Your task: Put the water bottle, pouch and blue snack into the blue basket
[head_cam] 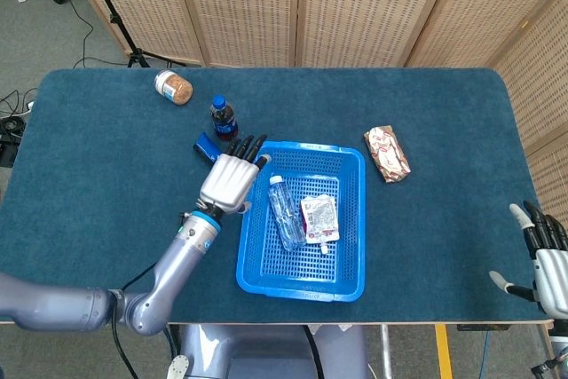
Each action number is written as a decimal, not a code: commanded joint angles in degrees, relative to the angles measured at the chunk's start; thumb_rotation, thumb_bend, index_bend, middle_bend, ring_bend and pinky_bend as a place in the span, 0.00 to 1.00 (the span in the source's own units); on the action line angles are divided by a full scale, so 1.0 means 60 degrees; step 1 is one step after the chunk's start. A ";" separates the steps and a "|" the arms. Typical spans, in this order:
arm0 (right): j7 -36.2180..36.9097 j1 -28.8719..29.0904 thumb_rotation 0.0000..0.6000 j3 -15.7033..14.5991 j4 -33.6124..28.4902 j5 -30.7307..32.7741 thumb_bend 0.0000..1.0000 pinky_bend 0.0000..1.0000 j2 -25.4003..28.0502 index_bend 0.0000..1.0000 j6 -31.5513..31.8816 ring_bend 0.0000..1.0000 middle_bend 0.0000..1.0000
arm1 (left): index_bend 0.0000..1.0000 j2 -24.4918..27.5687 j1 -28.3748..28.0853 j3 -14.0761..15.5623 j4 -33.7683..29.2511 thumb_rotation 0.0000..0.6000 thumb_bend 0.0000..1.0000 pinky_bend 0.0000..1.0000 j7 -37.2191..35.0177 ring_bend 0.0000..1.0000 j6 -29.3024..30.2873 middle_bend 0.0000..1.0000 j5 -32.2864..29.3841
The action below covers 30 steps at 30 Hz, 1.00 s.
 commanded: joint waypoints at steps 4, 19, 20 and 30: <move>-0.0107 0.0014 1.00 -0.0010 -0.0034 -0.0005 0.16 0.00 -0.0016 0.01 -0.0026 0.00 0.00 | 0.17 0.1844 -0.0148 0.0751 -0.0263 1.00 0.14 0.12 0.0773 0.00 -0.1214 0.00 -0.1114; -0.0458 0.0068 1.00 -0.0031 -0.0134 -0.0002 0.16 0.00 -0.0101 0.01 -0.0115 0.00 0.00 | 0.00 0.1826 0.0130 0.2090 0.1525 1.00 0.14 0.05 0.0393 0.00 -0.1718 0.00 -0.0801; -0.0465 0.0076 1.00 -0.0027 -0.0130 0.0007 0.16 0.00 -0.0104 0.01 -0.0129 0.00 0.00 | 0.00 0.1718 0.0135 0.2103 0.1701 1.00 0.14 0.05 0.0324 0.00 -0.1757 0.00 -0.0767; -0.0347 0.0087 1.00 0.0019 -0.0041 0.0141 0.16 0.00 -0.0107 0.01 -0.0184 0.00 0.00 | 0.00 0.0560 0.0000 0.2161 0.3272 1.00 0.15 0.05 -0.0120 0.00 -0.2375 0.00 -0.0844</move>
